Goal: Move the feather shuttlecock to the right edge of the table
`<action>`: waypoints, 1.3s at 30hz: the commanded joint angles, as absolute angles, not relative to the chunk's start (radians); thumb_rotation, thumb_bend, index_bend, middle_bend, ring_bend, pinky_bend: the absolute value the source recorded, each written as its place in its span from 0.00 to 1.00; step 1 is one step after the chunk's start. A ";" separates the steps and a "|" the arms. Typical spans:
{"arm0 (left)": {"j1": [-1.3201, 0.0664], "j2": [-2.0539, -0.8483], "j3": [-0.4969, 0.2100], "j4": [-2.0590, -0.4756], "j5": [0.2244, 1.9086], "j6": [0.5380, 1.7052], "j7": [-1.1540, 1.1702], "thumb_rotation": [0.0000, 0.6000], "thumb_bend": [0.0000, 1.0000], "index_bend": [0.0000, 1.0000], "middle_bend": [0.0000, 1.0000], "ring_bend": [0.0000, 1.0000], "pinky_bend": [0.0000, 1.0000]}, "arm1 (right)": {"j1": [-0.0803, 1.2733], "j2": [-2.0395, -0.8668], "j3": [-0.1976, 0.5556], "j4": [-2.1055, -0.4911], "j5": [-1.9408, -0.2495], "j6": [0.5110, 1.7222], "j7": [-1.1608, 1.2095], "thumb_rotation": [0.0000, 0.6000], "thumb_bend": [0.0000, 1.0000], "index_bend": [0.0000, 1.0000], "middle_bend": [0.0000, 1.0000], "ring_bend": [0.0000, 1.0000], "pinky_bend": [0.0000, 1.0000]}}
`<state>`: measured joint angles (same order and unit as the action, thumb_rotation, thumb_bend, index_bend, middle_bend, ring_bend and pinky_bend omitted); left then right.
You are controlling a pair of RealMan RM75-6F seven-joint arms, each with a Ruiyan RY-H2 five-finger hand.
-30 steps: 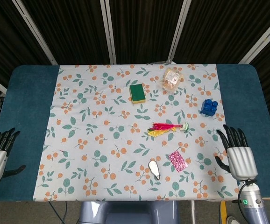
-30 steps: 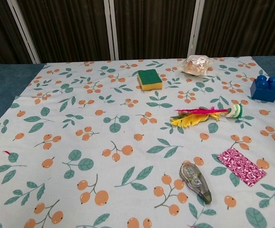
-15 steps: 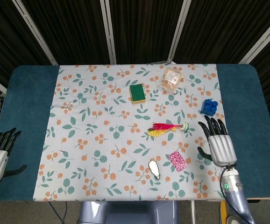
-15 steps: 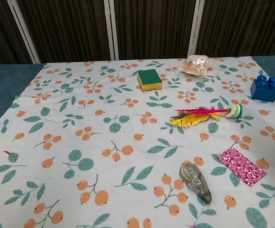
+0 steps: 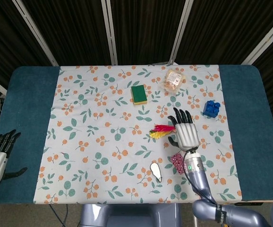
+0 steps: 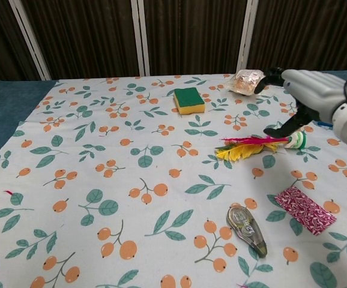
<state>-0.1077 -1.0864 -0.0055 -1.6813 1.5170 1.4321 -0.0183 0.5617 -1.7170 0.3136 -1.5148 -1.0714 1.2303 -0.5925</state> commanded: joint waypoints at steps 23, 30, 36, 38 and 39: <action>-0.125 -1.074 -0.013 -1.701 1.487 1.390 -0.076 1.00 0.08 0.00 0.00 0.00 0.00 | 0.741 -2.075 0.393 -0.927 -0.993 1.118 -0.434 1.00 0.20 0.39 0.13 0.00 0.00; -0.126 -1.070 -0.014 -1.710 1.472 1.379 -0.082 1.00 0.08 0.00 0.00 0.00 0.00 | 0.742 -2.102 0.393 -0.855 -1.013 1.116 -0.371 1.00 0.28 0.48 0.20 0.00 0.00; -0.127 -1.070 -0.015 -1.712 1.468 1.377 -0.080 1.00 0.08 0.00 0.00 0.00 0.00 | 0.743 -2.114 0.394 -0.833 -1.026 1.118 -0.340 1.00 0.31 0.52 0.22 0.00 0.00; -0.127 -1.070 -0.014 -1.714 1.465 1.374 -0.081 1.00 0.08 0.00 0.00 0.00 0.00 | 0.742 -2.117 0.392 -0.830 -1.031 1.120 -0.336 1.00 0.32 0.53 0.23 0.00 0.00; -0.127 -1.069 -0.014 -1.714 1.464 1.374 -0.081 1.00 0.08 0.00 0.00 0.00 0.00 | 0.741 -2.118 0.392 -0.830 -1.034 1.120 -0.334 1.00 0.32 0.53 0.23 0.00 0.00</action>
